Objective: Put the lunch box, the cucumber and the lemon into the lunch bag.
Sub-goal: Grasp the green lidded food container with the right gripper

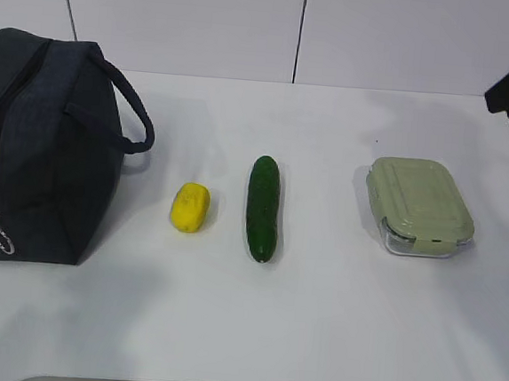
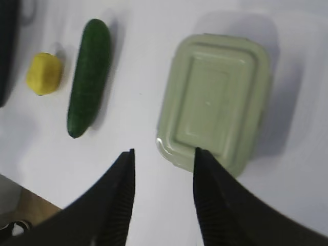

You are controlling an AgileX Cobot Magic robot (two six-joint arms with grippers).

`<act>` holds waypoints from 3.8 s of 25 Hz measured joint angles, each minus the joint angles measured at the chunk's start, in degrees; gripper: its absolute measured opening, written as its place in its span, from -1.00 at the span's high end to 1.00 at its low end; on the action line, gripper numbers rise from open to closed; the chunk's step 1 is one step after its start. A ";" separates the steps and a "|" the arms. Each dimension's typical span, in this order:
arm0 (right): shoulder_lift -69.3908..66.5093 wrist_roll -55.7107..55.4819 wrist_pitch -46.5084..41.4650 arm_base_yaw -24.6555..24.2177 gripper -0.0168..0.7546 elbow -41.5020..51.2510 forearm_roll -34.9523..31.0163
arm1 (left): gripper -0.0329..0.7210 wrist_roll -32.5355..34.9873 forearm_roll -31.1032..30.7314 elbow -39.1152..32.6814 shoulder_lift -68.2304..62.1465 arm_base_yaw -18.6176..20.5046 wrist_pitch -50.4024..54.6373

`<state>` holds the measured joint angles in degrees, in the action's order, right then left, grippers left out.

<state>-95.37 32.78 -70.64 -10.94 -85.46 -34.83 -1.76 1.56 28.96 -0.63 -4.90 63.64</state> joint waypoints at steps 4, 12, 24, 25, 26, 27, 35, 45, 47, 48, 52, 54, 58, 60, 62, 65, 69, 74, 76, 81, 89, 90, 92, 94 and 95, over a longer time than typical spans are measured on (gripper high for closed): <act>-0.24 7.78 0.00 -0.08 0.14 0.00 -7.01 | 0.27 0.00 0.00 0.00 0.00 0.00 0.00; -0.37 9.41 0.12 -0.08 0.14 0.00 0.89 | 0.27 0.00 -0.09 0.00 0.00 0.00 0.00; -6.50 3.77 0.25 -1.80 0.14 0.00 2.13 | 0.27 0.00 -0.09 0.00 0.00 0.00 0.00; -6.91 3.78 0.35 -2.21 0.14 0.00 1.98 | 0.27 0.00 -0.09 0.00 0.00 0.00 0.00; -7.17 3.74 0.35 -2.55 0.14 0.00 1.86 | 0.27 0.00 -0.09 0.00 0.00 0.00 0.00; -7.44 3.74 0.39 -3.17 0.14 0.00 1.75 | 0.27 0.00 -0.09 0.00 0.00 0.00 0.00; -7.78 2.28 0.61 -4.71 0.14 0.00 2.11 | 0.27 0.00 -0.09 0.00 0.00 0.00 0.00; -9.12 -3.19 0.61 -4.71 -0.21 0.00 -0.75 | 0.27 0.00 -0.09 0.00 0.00 0.00 0.00; -10.49 -3.12 0.61 -4.71 -0.40 0.00 -1.32 | 0.27 0.00 -0.09 0.00 0.00 0.00 0.00; -11.15 -3.12 0.61 -4.71 -0.45 0.00 -1.41 | 0.27 0.00 -0.09 0.00 0.00 0.00 0.00; -13.45 -1.52 0.75 -4.71 -0.52 0.00 -1.54 | 0.27 0.00 -0.09 0.00 0.00 0.00 0.00; -14.74 -0.30 0.79 -4.71 -0.53 0.00 -1.68 | 0.27 0.00 -0.09 0.00 0.00 0.00 0.00; -17.79 2.77 0.88 -4.71 -0.54 0.00 -3.54 | 0.27 0.00 -0.09 0.00 0.00 0.00 0.00; -19.09 4.13 0.92 -4.71 -0.54 0.00 -4.41 | 0.27 0.00 -0.09 0.00 0.00 0.00 0.00; -20.32 5.19 1.01 -4.71 -0.53 0.00 -5.13 | 0.27 0.00 -0.09 0.00 0.00 0.00 0.00; -21.86 6.44 1.20 -4.71 -0.53 -0.33 -5.34 | 0.27 0.00 -0.09 0.00 0.00 0.00 0.00; -23.50 7.09 1.43 -4.71 -0.52 -0.96 -6.60 | 0.27 0.00 -0.09 0.00 0.00 0.00 0.00; -24.97 9.07 1.47 -4.71 -0.52 -1.07 -8.26 | 0.27 0.00 -0.09 0.00 0.00 0.00 0.00; -25.32 10.19 1.56 -4.71 -0.52 -1.07 -9.49 | 0.27 0.00 -0.09 0.00 0.00 0.00 0.00; -25.92 12.48 1.83 -4.71 -0.52 -1.07 -12.50 | 0.27 0.00 -0.09 0.00 0.00 0.00 0.00; -27.89 14.64 2.09 -4.71 -0.52 -1.14 -17.03 | 0.27 0.00 -0.09 0.00 0.00 0.00 0.00; -28.14 14.79 2.09 -4.71 -0.52 -1.14 -17.16 | 0.27 0.00 -0.09 0.00 0.00 0.00 0.00; -28.67 15.35 2.09 -4.71 -0.52 -1.14 -17.82 | 0.27 0.00 -0.09 0.00 0.00 0.00 0.00; -29.12 15.96 2.13 -4.71 -0.52 -1.19 -18.53 | 0.27 0.00 -0.09 0.00 0.00 0.00 0.00; -29.52 16.36 2.13 -4.71 -0.52 -1.19 -18.90 | 0.27 0.00 -0.09 0.00 0.00 0.00 0.00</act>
<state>-124.89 49.15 -68.51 -15.65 -86.66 -53.73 -1.76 1.47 28.96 -0.63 -4.90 63.64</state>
